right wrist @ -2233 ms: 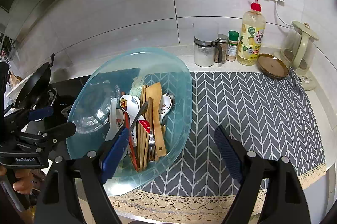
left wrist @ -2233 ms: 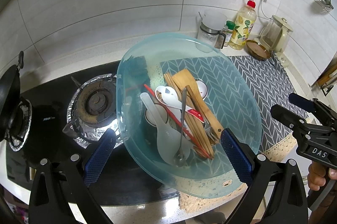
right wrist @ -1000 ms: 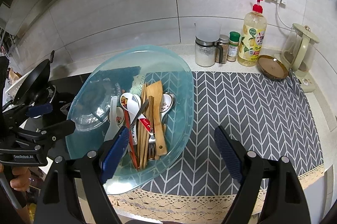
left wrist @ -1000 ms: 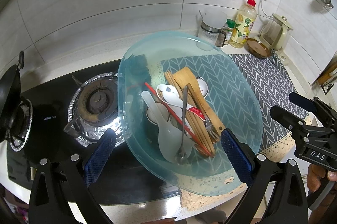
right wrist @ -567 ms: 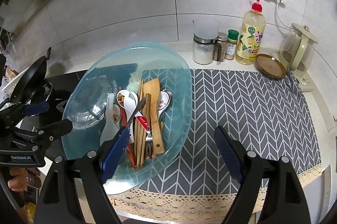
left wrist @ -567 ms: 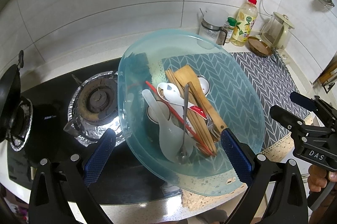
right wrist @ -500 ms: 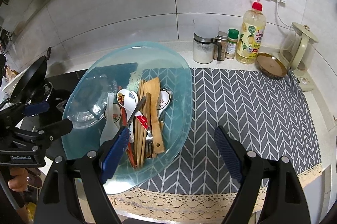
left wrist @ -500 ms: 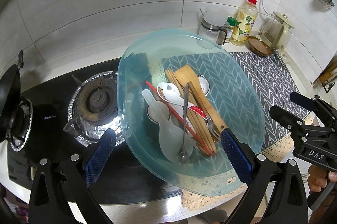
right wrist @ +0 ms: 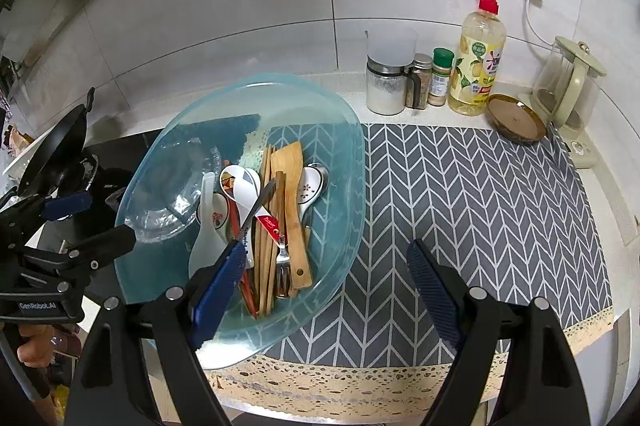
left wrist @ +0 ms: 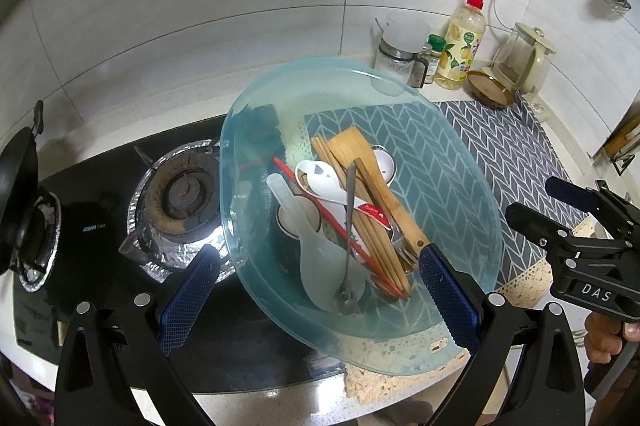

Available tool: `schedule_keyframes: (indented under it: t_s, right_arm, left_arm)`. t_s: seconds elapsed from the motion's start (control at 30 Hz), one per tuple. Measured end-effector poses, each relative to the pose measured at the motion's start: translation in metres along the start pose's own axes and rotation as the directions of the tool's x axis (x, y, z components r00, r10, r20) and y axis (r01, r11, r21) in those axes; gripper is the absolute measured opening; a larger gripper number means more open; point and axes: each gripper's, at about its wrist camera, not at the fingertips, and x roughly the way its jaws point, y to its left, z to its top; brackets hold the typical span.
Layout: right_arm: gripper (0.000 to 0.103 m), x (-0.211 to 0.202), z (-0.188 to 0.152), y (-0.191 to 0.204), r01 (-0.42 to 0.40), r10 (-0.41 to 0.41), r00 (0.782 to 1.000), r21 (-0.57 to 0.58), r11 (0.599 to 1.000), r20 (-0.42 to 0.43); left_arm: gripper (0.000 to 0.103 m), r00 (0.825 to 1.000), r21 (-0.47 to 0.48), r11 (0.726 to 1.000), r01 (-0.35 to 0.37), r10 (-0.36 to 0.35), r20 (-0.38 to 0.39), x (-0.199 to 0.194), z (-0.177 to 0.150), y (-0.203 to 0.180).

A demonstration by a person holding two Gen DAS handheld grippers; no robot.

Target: Organize utensils

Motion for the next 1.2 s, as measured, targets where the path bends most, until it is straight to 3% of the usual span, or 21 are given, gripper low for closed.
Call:
schedule_keyframes:
  t_s: [1.2]
  right_arm:
    - [0.080, -0.0013, 0.0004, 0.0034, 0.006, -0.006, 1.000, -0.013, 1.000, -0.007]
  left_arm:
    - [0.099, 0.999, 0.008, 0.999, -0.035, 0.035, -0.033, 0.0009, -0.0003, -0.0033]
